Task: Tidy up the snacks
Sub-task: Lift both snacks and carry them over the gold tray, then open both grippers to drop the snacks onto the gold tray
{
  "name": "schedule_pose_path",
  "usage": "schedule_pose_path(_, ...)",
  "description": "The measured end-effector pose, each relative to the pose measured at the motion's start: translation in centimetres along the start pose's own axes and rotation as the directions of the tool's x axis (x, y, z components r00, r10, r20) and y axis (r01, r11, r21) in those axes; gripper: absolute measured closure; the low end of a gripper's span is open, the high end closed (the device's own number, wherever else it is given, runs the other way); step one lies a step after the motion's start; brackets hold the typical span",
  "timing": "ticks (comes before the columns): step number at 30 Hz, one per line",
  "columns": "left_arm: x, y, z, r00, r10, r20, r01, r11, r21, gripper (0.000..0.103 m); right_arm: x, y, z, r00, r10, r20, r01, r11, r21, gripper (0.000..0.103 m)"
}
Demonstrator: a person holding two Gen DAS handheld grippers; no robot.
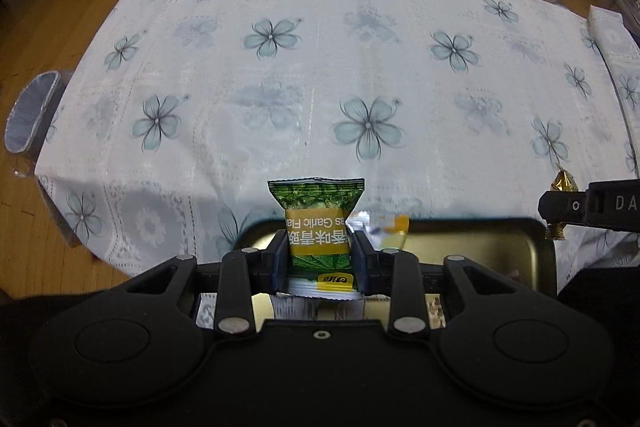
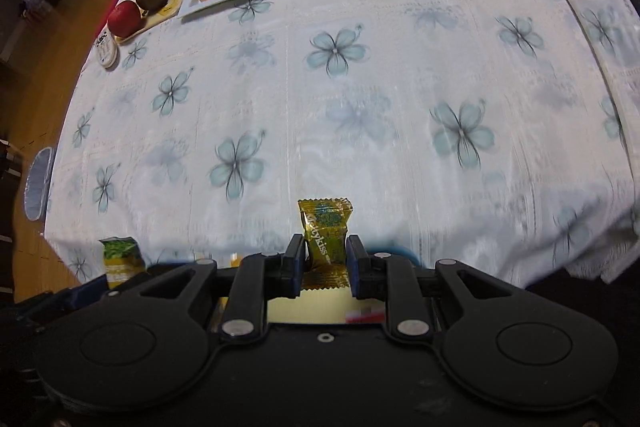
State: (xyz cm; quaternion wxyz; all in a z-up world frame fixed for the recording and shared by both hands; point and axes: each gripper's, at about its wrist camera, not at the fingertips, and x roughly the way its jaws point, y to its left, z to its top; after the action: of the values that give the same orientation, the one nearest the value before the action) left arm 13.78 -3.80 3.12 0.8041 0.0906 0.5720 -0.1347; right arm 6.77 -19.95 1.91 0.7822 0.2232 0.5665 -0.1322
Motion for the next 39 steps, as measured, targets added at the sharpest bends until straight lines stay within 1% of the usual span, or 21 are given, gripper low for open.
schedule_pose_path(4, 0.1, -0.7, -2.9, 0.999, -0.011, -0.038, 0.01, 1.0, -0.016, 0.062, -0.8, -0.3, -3.3, 1.0, 0.004, -0.018, -0.004, 1.0, -0.002, 0.08)
schedule_pose_path(6, 0.3, -1.1, -4.1, 0.999, -0.003, -0.053, 0.002, 1.0, -0.018, 0.062, -1.1, -0.5, -4.5, 1.0, -0.008, -0.026, 0.008, 1.0, -0.001, 0.08)
schedule_pose_path(10, 0.4, -1.5, -6.0, 0.998, 0.004, -0.068, -0.006, 0.999, -0.033, 0.062, -1.6, -0.4, -6.3, 0.999, -0.046, -0.005, 0.045, 0.999, -0.021, 0.08)
schedule_pose_path(12, 0.0, -1.6, -6.8, 0.998, 0.013, -0.057, -0.014, 0.999, -0.032, 0.057, -1.9, -0.4, -7.0, 0.999, -0.052, 0.005, 0.052, 0.998, -0.029, 0.079)
schedule_pose_path(16, -0.7, -1.6, -8.0, 0.999, 0.031, -0.04, -0.032, 0.999, -0.026, 0.056, -2.6, -0.2, -7.8, 0.999, -0.044, 0.031, 0.045, 0.998, -0.038, 0.078)
schedule_pose_path(19, -1.2, -1.6, -8.7, 0.999, 0.034, -0.031, -0.035, 0.999, -0.032, 0.056, -3.4, 0.1, -8.3, 0.998, -0.039, 0.058, 0.042, 0.998, -0.053, 0.065)
schedule_pose_path(24, -2.1, -1.7, -9.8, 0.999, 0.048, -0.004, -0.048, 0.999, -0.023, 0.055, -4.3, 0.6, -9.3, 0.993, -0.067, 0.1, 0.076, 0.993, -0.095, 0.064)
schedule_pose_path(28, -2.8, -1.5, -10.4, 0.999, 0.052, 0.012, -0.051, 0.998, -0.027, 0.055, -4.6, 0.7, -10.4, 0.99, -0.08, 0.115, 0.095, 0.987, -0.128, 0.064)
schedule_pose_path(35, -3.9, -1.0, -11.4, 0.997, 0.063, 0.037, -0.061, 0.997, -0.039, 0.055, -5.1, 0.5, -12.2, 0.989, -0.083, 0.126, 0.102, 0.983, -0.152, 0.064)
schedule_pose_path(39, -4.4, -1.0, -12.1, 0.997, 0.065, 0.051, -0.062, 0.997, -0.041, 0.055, -5.2, 0.2, -13.1, 0.988, -0.081, 0.13, 0.1, 0.984, -0.145, 0.064)
